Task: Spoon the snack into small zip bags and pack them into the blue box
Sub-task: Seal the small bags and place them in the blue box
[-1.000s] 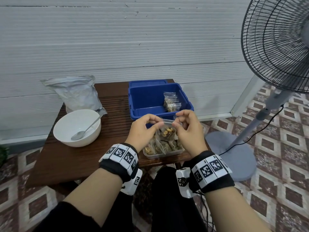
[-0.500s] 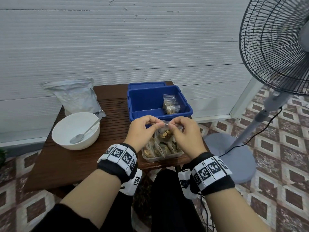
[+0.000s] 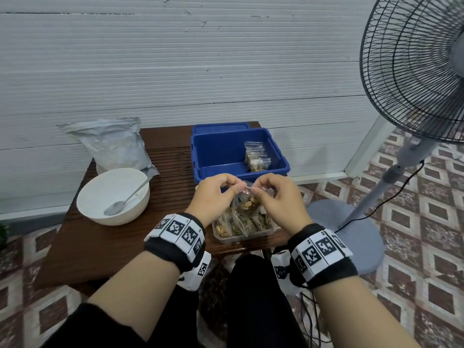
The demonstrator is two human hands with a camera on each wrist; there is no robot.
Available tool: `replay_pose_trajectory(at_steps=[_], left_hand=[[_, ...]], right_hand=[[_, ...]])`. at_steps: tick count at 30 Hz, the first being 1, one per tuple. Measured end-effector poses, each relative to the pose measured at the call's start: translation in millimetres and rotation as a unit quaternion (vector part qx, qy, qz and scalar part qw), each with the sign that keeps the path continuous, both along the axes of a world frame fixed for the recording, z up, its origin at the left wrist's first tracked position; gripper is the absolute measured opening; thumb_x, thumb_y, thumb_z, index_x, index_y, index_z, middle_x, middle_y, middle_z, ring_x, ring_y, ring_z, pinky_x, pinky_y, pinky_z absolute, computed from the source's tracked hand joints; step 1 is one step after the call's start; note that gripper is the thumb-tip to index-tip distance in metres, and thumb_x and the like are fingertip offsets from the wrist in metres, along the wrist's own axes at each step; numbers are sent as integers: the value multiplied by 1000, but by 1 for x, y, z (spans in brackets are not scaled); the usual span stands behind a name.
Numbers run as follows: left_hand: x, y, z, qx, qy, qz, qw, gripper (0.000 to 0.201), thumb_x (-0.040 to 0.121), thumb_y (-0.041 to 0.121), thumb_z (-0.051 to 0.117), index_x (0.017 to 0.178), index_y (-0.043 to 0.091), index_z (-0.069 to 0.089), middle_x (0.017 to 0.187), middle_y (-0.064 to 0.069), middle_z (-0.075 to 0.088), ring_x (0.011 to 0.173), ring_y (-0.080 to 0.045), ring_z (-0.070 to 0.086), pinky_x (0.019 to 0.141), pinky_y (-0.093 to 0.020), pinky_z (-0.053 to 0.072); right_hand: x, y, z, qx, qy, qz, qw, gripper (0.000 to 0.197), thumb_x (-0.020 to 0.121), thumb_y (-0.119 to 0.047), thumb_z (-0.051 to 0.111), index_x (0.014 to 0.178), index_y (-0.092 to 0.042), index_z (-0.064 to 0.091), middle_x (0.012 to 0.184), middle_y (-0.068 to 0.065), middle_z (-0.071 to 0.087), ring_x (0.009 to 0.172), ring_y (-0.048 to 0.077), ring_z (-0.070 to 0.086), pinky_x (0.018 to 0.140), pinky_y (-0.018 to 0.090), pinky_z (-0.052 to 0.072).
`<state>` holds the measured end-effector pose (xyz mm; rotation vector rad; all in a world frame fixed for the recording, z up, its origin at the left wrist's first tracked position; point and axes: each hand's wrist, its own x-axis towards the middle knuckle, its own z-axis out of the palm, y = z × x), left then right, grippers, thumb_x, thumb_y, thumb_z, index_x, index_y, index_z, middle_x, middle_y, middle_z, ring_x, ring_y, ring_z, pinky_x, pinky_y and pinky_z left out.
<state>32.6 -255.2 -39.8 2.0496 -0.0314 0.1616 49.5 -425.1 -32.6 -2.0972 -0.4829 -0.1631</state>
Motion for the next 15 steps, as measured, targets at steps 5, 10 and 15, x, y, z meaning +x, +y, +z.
replay_pose_trajectory(at_steps=[5,10,15], left_hand=[[4,6,9,-54,-25,-19,998,5,92,23,64,92,26,67,96,8,70,91,-1,63,83,-17,47],[24,38,6,-35,-29,47,998,12,96,23,57,95,22,70,95,14,70,90,9,60,80,-4,41],[53,68,-6,-34,-26,159,986,9,96,26,57,96,23,65,98,11,66,95,-7,60,88,-24,46]], right_hand=[[16,-2,28,-58,14,29,998,20,87,-16,65,72,-27,58,72,-11,60,73,9,56,75,30,45],[59,-12,77,-105,67,27,992,17,88,-13,65,74,-19,58,68,-7,56,61,0,49,59,16,37],[113,-10,96,-221,58,26,973,9,88,-18,66,80,-16,61,72,-4,54,73,14,49,58,16,35]])
